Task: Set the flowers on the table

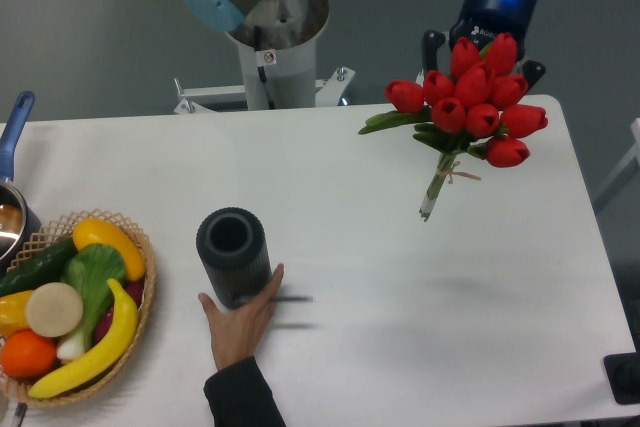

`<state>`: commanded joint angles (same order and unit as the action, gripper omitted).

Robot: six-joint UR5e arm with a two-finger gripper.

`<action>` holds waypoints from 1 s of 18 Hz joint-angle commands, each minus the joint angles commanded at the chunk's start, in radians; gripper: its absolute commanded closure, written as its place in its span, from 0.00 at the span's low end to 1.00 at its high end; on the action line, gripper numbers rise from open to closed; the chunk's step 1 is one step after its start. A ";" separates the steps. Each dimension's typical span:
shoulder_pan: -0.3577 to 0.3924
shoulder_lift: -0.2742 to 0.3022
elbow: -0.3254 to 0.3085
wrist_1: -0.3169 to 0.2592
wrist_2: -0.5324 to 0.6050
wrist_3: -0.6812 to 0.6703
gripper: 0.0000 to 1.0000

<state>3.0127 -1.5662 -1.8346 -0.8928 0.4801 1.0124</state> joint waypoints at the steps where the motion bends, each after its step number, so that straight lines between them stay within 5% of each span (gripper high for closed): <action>1: -0.002 0.000 -0.002 0.002 0.000 0.000 0.57; 7: -0.005 0.008 0.005 -0.002 0.049 -0.003 0.57; 18: -0.081 0.071 0.009 -0.009 0.507 -0.003 0.57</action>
<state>2.9316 -1.4957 -1.8254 -0.9020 0.9872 1.0093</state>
